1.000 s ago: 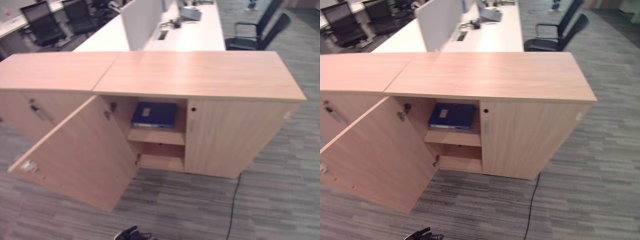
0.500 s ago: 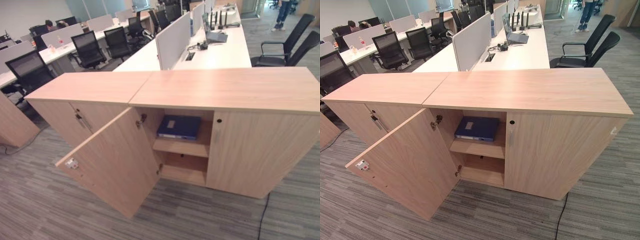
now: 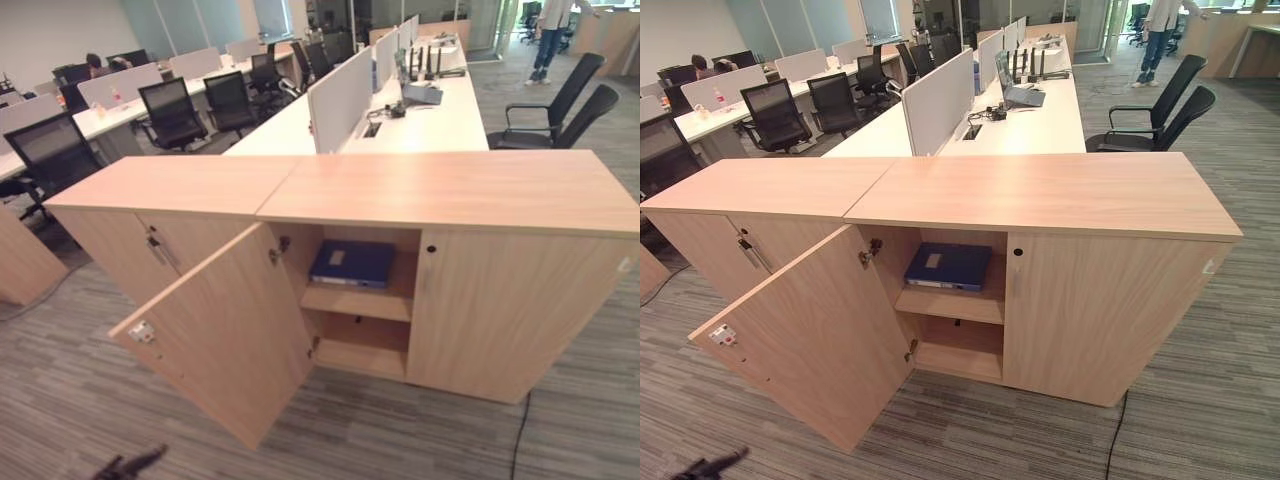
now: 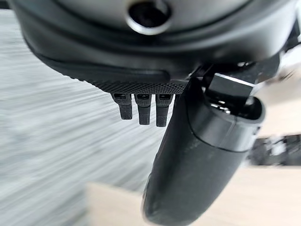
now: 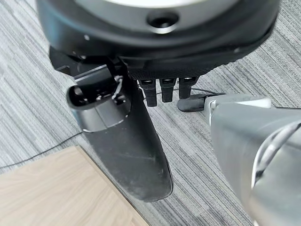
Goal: Put the empty folder in the office cabinet
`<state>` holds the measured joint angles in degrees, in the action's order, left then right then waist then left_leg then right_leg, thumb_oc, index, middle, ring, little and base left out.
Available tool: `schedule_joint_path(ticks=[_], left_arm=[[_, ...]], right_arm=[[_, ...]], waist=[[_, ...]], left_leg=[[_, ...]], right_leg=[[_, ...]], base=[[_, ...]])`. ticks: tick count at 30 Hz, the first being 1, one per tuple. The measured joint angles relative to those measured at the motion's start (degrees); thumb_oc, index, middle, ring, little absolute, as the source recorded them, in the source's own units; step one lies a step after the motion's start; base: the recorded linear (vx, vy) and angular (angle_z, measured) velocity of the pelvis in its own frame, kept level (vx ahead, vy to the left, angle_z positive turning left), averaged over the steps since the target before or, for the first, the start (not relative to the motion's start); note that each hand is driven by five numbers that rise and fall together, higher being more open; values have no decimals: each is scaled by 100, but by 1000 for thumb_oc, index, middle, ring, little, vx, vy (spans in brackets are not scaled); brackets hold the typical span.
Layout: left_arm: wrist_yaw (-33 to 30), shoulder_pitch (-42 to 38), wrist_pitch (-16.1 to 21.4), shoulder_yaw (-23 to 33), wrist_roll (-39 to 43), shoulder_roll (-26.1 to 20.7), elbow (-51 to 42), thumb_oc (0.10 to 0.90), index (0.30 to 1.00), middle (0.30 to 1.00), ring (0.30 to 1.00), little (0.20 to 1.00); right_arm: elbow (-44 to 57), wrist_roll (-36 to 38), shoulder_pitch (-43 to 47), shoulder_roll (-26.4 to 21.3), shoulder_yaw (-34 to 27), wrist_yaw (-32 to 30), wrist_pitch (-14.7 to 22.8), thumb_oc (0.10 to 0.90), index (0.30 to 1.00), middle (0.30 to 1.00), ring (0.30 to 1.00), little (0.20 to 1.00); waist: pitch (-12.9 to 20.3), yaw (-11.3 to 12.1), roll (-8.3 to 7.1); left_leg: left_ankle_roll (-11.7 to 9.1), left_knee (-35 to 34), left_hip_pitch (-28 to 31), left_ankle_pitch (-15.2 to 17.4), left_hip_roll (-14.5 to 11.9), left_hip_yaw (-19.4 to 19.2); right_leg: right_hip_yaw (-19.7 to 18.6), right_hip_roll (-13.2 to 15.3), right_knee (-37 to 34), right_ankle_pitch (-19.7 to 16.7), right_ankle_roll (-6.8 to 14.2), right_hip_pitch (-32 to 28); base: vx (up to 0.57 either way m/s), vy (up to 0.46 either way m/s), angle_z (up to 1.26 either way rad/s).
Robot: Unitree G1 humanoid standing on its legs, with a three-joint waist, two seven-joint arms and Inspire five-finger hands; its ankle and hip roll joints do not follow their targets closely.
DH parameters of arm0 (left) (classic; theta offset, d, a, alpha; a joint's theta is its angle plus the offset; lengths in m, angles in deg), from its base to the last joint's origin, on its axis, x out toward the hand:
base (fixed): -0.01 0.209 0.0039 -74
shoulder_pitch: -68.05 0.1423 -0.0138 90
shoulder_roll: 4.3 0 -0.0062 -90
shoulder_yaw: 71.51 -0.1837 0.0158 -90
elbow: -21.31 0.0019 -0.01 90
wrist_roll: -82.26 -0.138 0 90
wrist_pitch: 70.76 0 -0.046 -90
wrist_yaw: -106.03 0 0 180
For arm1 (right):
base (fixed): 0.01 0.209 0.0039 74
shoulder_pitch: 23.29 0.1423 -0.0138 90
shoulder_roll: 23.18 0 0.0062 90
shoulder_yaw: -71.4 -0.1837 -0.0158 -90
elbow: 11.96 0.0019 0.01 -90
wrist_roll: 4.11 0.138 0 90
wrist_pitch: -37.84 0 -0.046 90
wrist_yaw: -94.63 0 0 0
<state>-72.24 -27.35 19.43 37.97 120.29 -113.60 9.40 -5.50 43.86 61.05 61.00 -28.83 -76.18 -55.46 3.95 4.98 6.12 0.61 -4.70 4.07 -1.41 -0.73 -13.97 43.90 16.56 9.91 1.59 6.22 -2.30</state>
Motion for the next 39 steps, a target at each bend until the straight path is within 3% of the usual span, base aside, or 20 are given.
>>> schedule_joint_path(ticks=[4,9,12,21,23,29,35,39], left_arm=[[34,-281,-33,495,471,-135,210,800,900,900,900,900],[35,-572,-229,550,673,-877,498,800,900,900,900,900],[78,-687,-235,542,658,-1170,526,800,900,900,900,900],[87,-2299,-264,-1160,394,-1598,374,800,900,900,900,900],[89,-2394,-252,-1161,395,-1614,213,800,900,900,900,900],[100,-2536,-218,-1850,391,-1481,-54,800,900,900,900,900],[8,-2506,-105,-2506,167,-1135,-569,800,900,900,900,900],[-24,-2275,-62,-2612,86,-877,-1258,800,900,900,900,900]], right_arm=[[14,0,12,-10,-2,61,-14,800,900,900,900,900],[60,4,7,-54,-9,106,-67,800,900,900,900,900],[59,12,2,-65,-10,163,-74,800,900,900,900,900],[233,-28,-13,-87,160,254,-81,800,900,900,900,900],[241,-62,7,-88,166,278,-72,800,900,900,900,900],[245,-69,33,-11,263,299,-77,800,900,900,900,900],[227,-76,41,88,261,326,-78,800,900,900,900,900],[218,-118,57,131,260,336,-80,800,900,900,900,900]], waist=[[15,7,-28],[31,-5,-164],[16,-6,-164],[-73,-9,-406],[-97,-23,-432],[-163,-28,-541],[-261,153,-492],[-326,317,-545]], left_leg=[[-1,0,-3,0,-10,-78],[-1,2,-7,-6,-23,-155],[-1,2,8,-5,-22,-183],[-2,2,-46,-51,-33,-261],[1,2,-58,-58,-31,-270],[12,3,-86,-72,-18,-290],[33,1,-92,-87,3,-221],[34,0,-97,-91,74,-108]], right_leg=[[-101,-14,13,2,-4,73],[-187,-34,21,-3,-26,170],[-245,-39,7,-10,-35,183],[-383,-56,38,-15,-44,311],[-406,-58,32,-22,-52,333],[-431,-93,-10,-76,-104,354],[-447,-92,-79,-96,-83,306],[-592,-68,-84,-113,-55,289]], base=[[9,3,-10],[9,2,-9],[2,5,-4],[-21,6,-4],[-13,1,-3],[-5,4,-1],[-14,10,13],[-12,5,18]])
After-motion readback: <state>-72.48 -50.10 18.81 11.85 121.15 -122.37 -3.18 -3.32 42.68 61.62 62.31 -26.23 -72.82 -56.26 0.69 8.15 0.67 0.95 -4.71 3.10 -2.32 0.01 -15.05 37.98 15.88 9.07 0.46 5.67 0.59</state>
